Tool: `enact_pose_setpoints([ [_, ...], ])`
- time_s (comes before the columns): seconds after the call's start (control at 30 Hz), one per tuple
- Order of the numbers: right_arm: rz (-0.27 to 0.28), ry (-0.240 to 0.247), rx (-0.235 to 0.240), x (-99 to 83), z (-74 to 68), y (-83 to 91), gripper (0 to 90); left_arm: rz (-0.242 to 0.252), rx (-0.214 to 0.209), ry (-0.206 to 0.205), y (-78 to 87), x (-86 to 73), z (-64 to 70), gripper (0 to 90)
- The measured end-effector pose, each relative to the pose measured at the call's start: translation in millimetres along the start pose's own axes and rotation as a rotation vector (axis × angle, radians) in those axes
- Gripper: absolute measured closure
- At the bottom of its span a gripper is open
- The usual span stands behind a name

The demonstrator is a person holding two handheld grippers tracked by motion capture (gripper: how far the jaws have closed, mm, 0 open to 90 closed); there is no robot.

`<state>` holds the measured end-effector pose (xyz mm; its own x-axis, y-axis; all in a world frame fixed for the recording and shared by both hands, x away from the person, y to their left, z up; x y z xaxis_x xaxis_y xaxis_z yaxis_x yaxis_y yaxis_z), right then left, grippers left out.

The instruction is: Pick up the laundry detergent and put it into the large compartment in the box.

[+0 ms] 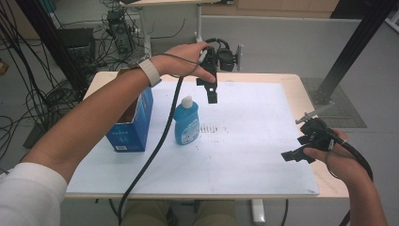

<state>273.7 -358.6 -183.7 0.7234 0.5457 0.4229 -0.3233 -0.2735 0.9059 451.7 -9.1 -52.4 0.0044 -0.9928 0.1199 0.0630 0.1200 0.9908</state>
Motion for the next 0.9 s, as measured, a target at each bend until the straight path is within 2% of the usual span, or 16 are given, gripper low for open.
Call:
enact_pose_setpoints([
  [0.63, -0.003, -0.002, -0.003, -0.3, -1.1, 0.5, 7.6, 0.001, 0.016, 0.027, 2.6, -0.5, 4.2, 9.2],
  [0.9, 0.003, 0.0, -0.008, -2.3, -2.6, 4.4, 7.6, 0.0, 0.019, 0.026, 5.9, 0.4, 7.6, 9.2],
])
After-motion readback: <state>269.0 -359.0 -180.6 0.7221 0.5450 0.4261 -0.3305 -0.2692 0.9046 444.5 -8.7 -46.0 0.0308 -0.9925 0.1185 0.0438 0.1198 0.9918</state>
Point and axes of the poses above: each handheld gripper's, and its own axes: y roughly backward along the jaws, x roughly out of its top, z roughly to its right, the point moved 1 cm from there along -y, roughly forward along the jaws, and after that the axes turned 5 degrees about -x, right-handed, at the moved point
